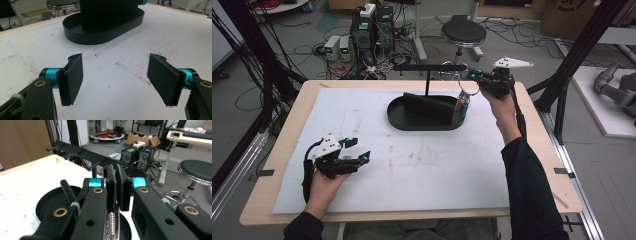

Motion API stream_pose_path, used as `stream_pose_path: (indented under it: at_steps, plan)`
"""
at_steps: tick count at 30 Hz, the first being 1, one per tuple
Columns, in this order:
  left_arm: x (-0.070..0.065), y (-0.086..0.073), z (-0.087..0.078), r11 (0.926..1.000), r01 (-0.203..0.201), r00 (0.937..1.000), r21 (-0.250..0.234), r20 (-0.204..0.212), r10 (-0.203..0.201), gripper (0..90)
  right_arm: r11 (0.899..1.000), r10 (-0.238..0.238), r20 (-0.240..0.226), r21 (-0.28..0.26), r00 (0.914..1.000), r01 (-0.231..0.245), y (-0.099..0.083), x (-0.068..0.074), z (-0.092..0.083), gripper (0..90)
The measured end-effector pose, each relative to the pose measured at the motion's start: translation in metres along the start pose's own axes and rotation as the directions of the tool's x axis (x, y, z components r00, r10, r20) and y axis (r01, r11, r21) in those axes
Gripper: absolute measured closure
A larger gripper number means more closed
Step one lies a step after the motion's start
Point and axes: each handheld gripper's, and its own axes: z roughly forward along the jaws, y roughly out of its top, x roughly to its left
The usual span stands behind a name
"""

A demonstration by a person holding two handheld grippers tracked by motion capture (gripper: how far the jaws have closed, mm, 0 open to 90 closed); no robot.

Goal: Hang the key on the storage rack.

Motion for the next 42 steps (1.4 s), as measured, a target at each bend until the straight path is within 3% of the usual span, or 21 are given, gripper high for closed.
stream_pose_path:
  at_steps: [9,11,17,28,42]
  plan:
    - [0.002,-0.001,-0.004,1.0,0.005,1.0,-0.004,-0.006,-0.005,29.3,1.0,-0.013,0.008,0.027,0.9999,0.013,0.007,0.002,0.021,87.7]
    - [0.002,-0.002,-0.005,1.0,0.007,1.0,-0.005,-0.007,-0.007,29.3,1.0,-0.02,0.011,0.01,0.9997,0.02,0.008,0.003,0.024,87.7]
    - [0.002,-0.002,-0.007,0.9999,0.008,0.9999,-0.006,-0.009,-0.008,29.3,0.999,0.013,0.016,0.036,0.9998,-0.014,0.002,-0.001,0.031,87.6]
    - [0.001,-0.004,-0.009,1.0,0.009,0.9999,-0.002,-0.013,-0.009,29.3,0.996,0.083,0.015,0.034,0.9964,-0.084,-0.005,-0.017,0.034,87.6]
    - [0.0,-0.004,-0.01,1.0,0.007,0.9999,-0.004,-0.01,-0.007,29.3,0.995,0.085,0.011,0.05,0.9963,-0.085,-0.011,-0.019,0.039,87.4]
